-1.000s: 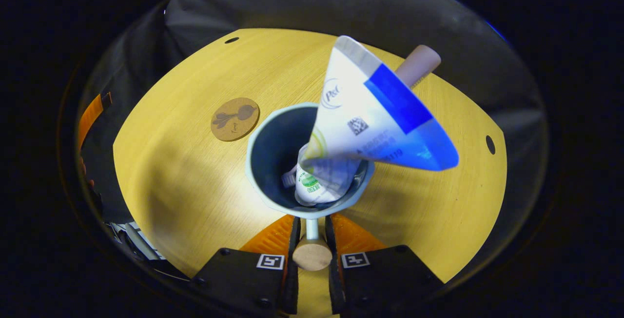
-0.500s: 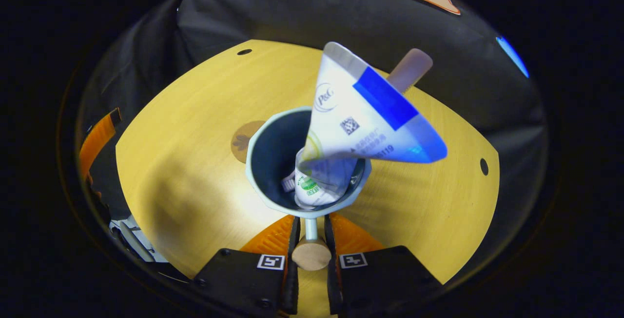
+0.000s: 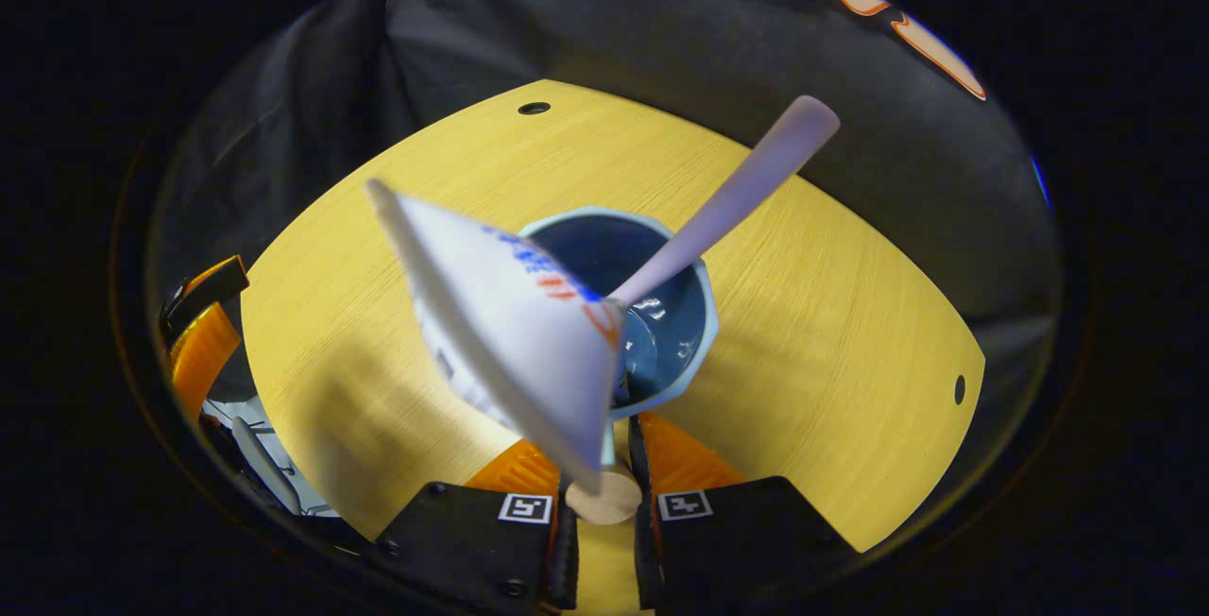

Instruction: Put the toothbrush and toothpaste on the desktop into the cup, then pick up the cup and place it on the coaster on the desktop.

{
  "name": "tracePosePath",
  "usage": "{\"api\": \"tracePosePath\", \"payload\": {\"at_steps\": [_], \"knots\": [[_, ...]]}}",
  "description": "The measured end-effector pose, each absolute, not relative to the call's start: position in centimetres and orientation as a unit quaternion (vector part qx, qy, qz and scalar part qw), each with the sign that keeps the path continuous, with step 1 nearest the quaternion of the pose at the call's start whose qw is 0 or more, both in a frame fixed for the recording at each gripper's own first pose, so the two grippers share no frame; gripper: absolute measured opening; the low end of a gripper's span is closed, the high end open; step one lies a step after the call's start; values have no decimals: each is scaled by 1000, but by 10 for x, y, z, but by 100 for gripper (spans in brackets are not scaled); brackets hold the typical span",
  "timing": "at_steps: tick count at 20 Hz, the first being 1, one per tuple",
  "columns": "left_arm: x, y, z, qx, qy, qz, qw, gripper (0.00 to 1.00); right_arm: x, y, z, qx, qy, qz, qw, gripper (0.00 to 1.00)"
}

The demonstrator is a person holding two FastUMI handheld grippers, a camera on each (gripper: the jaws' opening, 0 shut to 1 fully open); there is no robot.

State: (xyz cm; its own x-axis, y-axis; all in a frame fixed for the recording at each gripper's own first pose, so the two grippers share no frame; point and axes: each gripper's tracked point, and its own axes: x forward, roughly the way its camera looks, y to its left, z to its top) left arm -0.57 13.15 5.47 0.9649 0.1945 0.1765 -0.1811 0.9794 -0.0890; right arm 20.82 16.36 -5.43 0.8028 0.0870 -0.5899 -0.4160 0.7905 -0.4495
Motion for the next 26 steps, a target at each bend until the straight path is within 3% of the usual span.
{"api": "tracePosePath", "payload": {"at_steps": [13,14,18,26], "knots": [[-11,167,50,-48,-80,131,987,95,222,173,-80,-285,316,149,893,27],[-9,164,51,-47,-81,128,987,95,220,174,-78,-287,312,152,893,31],[-5,150,58,-31,-79,115,990,95,202,181,-65,-274,294,176,898,100],[-3,93,74,-9,-79,43,996,95,128,158,15,-191,163,158,955,97]]}}
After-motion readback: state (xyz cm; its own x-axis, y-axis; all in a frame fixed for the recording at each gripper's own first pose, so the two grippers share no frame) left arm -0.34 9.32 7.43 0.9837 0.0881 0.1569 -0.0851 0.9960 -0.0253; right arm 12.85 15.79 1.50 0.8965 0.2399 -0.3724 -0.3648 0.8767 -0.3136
